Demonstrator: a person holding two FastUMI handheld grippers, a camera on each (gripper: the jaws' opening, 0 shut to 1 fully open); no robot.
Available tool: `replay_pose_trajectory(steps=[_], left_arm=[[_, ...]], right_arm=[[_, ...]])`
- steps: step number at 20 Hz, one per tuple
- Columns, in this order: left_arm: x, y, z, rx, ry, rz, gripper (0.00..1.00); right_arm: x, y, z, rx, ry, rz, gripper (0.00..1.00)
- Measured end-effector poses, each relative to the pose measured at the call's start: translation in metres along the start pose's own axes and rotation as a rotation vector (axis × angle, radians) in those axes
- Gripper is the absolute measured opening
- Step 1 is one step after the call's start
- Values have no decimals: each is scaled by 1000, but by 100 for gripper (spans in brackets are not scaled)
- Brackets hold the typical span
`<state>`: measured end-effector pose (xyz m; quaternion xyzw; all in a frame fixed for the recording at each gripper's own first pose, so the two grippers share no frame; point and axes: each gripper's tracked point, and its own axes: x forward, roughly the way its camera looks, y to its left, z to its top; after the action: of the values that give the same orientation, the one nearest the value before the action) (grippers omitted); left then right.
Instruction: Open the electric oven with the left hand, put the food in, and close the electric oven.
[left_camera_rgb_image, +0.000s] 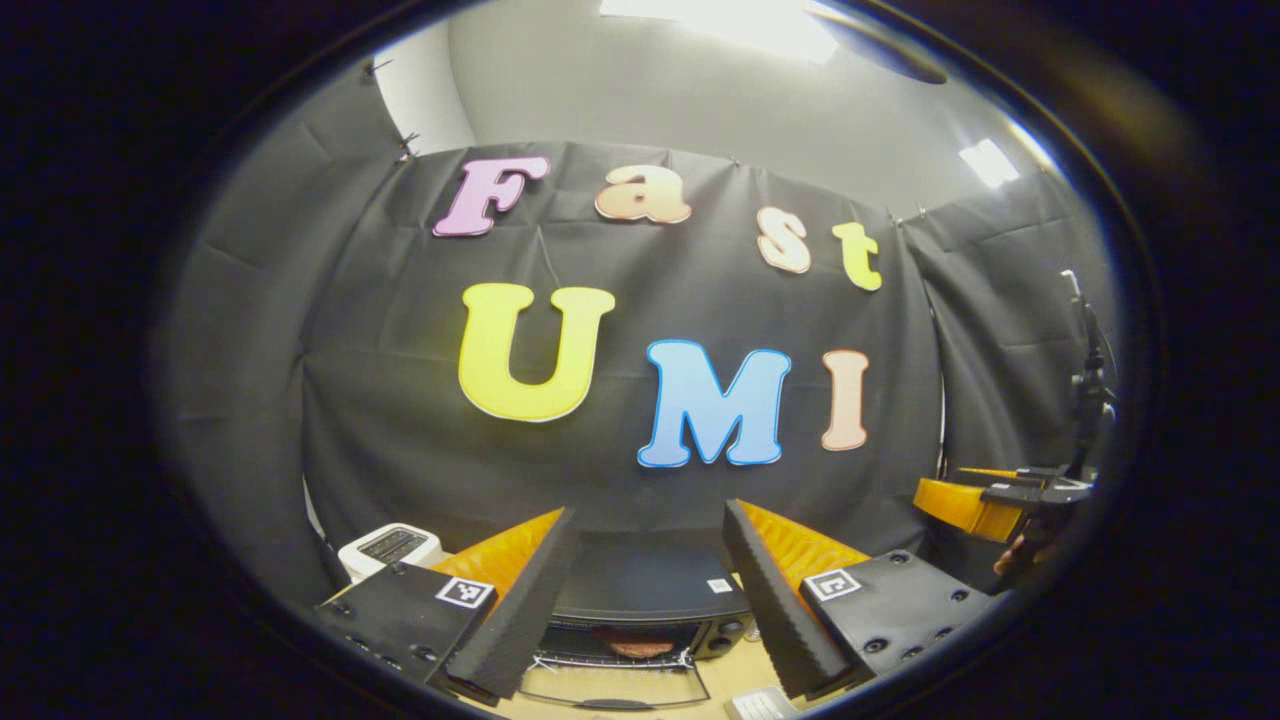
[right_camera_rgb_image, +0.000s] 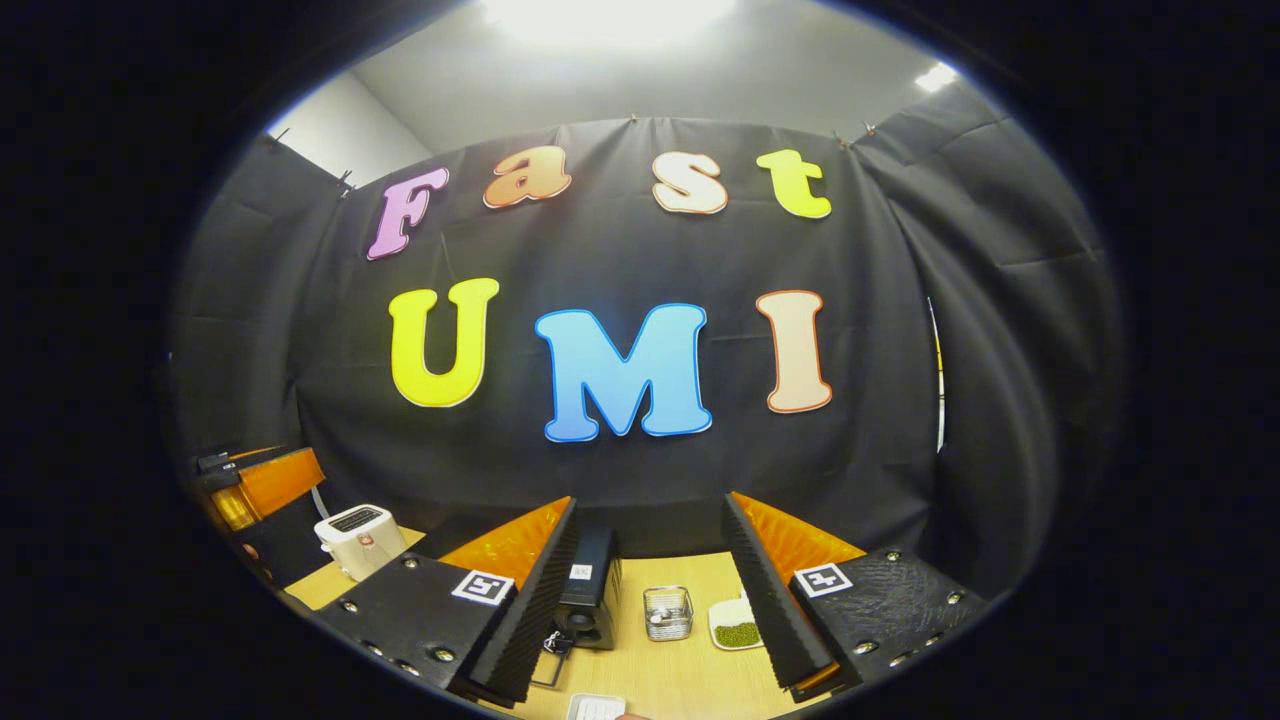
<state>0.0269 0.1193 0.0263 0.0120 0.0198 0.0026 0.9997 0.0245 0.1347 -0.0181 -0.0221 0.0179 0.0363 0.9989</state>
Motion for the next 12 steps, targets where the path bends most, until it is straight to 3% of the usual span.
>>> replay_pose_trajectory(steps=[12], left_arm=[[0, -5, -229, -1, 565, 1, 97]], right_arm=[[8, -34, -13, 44, 51, -16, 87]])
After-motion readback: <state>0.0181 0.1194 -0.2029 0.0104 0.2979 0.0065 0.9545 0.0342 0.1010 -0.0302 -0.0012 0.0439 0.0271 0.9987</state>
